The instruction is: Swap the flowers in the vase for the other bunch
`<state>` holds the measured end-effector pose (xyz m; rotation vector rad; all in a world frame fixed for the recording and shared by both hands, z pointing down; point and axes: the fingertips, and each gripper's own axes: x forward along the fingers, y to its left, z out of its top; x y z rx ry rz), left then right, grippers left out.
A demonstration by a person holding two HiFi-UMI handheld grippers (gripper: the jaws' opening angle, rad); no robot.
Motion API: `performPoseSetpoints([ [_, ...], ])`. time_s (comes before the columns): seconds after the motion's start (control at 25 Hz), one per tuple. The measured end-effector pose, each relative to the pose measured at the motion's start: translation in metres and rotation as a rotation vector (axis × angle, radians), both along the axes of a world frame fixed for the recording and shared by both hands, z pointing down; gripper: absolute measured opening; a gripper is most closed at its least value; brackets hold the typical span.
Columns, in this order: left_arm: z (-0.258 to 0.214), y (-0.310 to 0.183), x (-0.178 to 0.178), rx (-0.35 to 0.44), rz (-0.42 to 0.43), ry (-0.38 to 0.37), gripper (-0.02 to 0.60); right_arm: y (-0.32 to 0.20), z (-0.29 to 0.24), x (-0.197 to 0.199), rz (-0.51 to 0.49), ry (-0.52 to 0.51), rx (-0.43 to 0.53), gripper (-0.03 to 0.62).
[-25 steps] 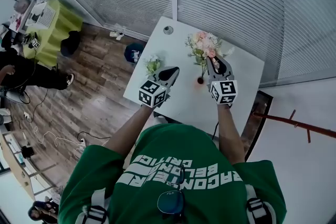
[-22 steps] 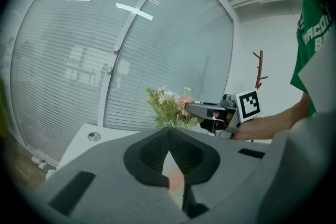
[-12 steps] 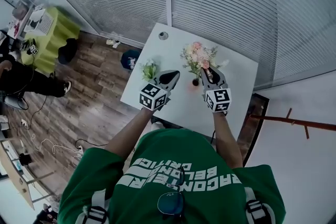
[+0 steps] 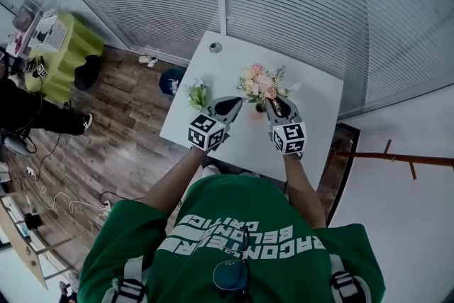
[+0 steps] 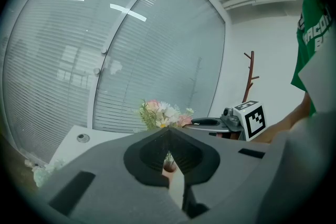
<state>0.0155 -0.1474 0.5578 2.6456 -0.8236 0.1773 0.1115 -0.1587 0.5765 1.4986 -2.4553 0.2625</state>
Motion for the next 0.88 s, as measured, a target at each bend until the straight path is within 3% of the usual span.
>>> performPoseSetpoints([
  [0.48,0.002,0.008,-0.003,-0.005,0.018,0.017,0.008,0.000,-0.002,0.008,0.029,-0.006,-0.042,0.135],
  [0.88,-0.001,0.009,-0.007,-0.004,0.035,0.029,0.008,0.007,-0.022,0.021,0.093,-0.009,-0.012,0.141],
])
